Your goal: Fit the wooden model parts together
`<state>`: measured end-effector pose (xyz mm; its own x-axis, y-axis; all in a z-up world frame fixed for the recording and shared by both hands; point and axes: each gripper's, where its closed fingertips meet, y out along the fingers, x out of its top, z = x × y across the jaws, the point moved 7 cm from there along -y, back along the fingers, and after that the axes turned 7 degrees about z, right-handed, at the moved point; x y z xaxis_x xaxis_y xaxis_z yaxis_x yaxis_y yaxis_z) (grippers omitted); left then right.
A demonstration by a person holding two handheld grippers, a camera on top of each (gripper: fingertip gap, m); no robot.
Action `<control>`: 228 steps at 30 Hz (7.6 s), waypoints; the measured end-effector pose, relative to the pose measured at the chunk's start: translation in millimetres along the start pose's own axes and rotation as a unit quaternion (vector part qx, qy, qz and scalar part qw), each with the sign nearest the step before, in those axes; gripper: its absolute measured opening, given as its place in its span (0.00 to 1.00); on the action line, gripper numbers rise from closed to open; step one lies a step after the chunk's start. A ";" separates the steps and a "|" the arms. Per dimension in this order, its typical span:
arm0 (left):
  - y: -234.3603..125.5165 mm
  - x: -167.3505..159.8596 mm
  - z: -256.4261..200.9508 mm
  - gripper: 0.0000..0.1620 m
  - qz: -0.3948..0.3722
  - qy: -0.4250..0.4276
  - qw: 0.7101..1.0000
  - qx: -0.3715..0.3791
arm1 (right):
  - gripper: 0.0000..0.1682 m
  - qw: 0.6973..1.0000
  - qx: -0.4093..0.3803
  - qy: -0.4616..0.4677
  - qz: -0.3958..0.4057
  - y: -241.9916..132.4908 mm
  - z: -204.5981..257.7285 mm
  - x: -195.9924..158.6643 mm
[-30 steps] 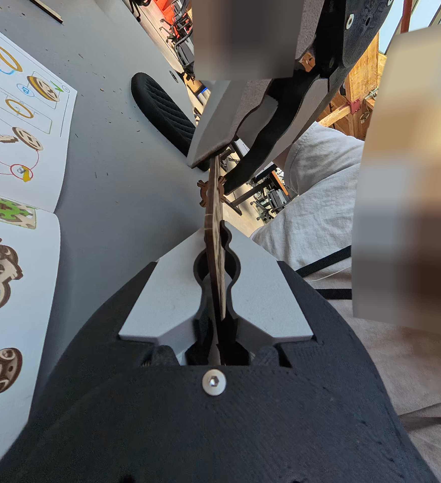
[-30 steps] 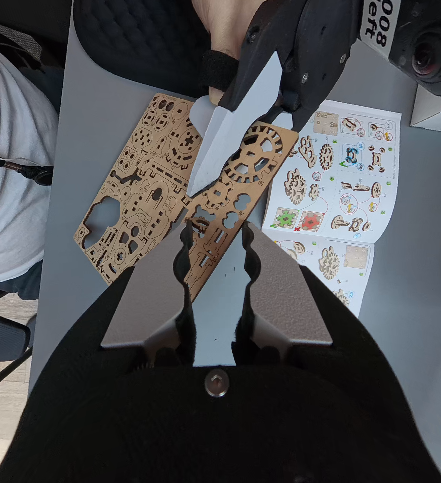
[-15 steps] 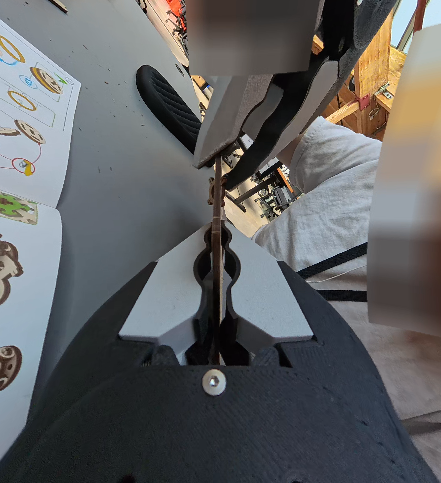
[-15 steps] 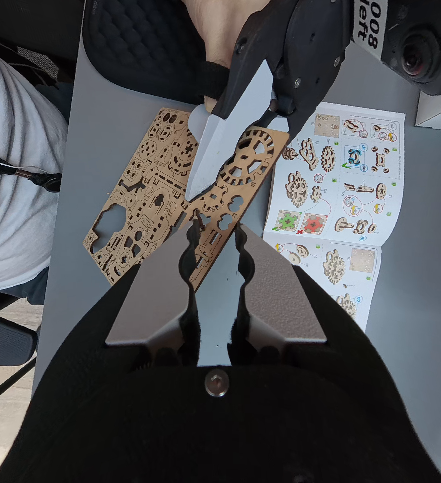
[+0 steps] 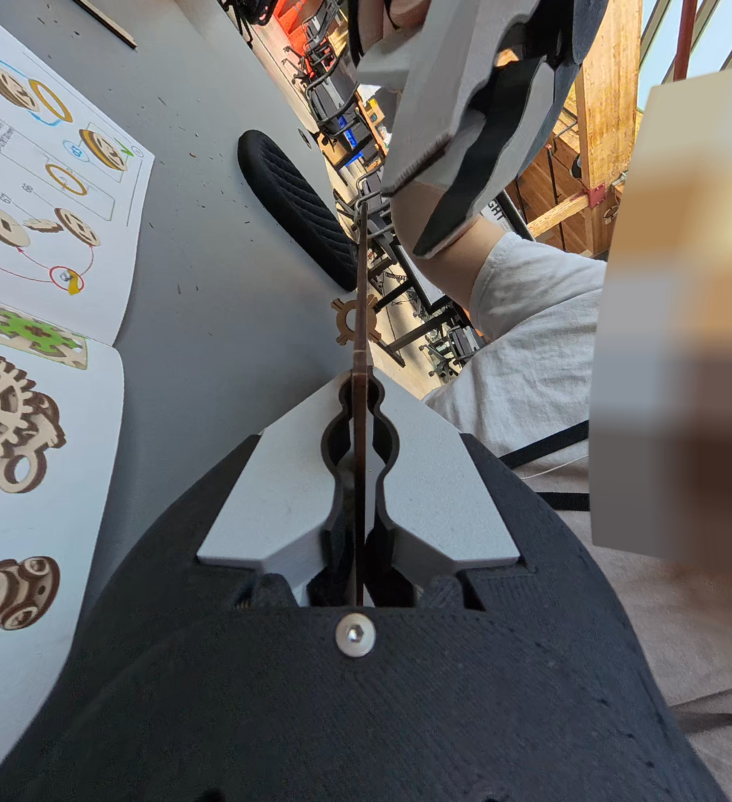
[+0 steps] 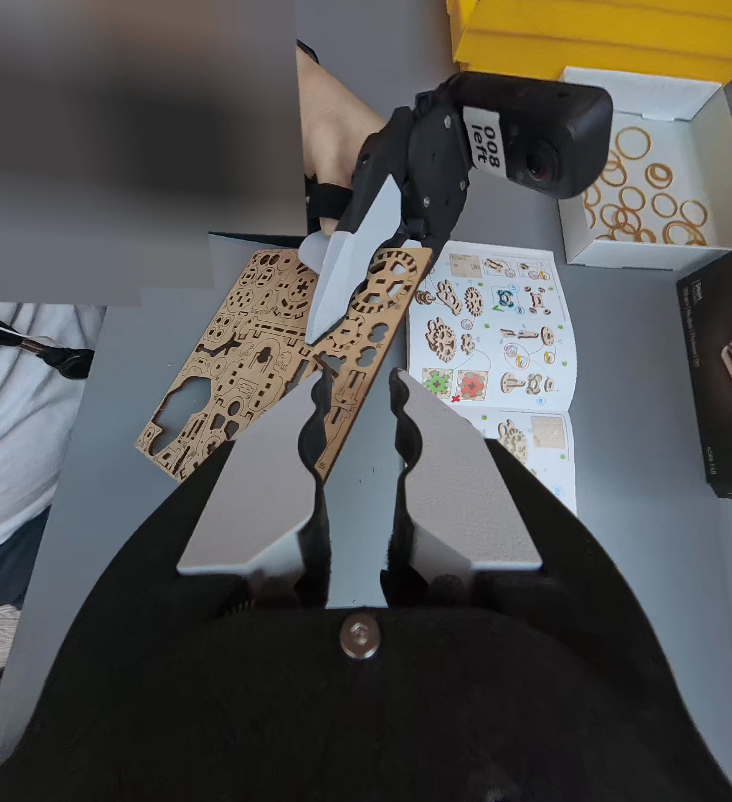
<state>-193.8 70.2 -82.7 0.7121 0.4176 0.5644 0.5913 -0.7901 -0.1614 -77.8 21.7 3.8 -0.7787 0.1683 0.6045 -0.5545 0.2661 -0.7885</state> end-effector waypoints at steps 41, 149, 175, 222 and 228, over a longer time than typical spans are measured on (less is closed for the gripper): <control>-6.2 -2.3 9.1 0.00 -0.038 -0.085 0.995 0.028 | 0.01 0.983 -0.133 0.090 -0.093 -20.2 20.6 -20.9; -129.6 6.2 -24.1 0.04 -0.138 0.264 0.914 0.275 | 0.00 0.896 0.174 0.303 -0.273 73.8 -68.7 -6.2; -89.3 6.1 -1.3 0.00 -0.116 0.064 0.980 0.149 | 0.19 0.951 -0.034 0.108 -0.286 76.5 -47.3 16.0; -169.0 18.8 -41.0 0.04 -0.376 0.214 0.840 0.327 | 0.02 0.999 0.019 0.028 -0.007 151.3 1.5 9.6; -169.2 18.9 -42.6 0.03 -0.374 0.216 0.841 0.327 | 0.02 1.000 0.011 0.018 -0.001 151.1 2.5 10.2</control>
<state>-296.5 192.7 -10.2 -0.0723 0.3747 0.9243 0.9947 0.0953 0.0392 -170.3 61.3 -109.4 -0.7671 0.2017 0.6090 -0.5621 0.2461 -0.7896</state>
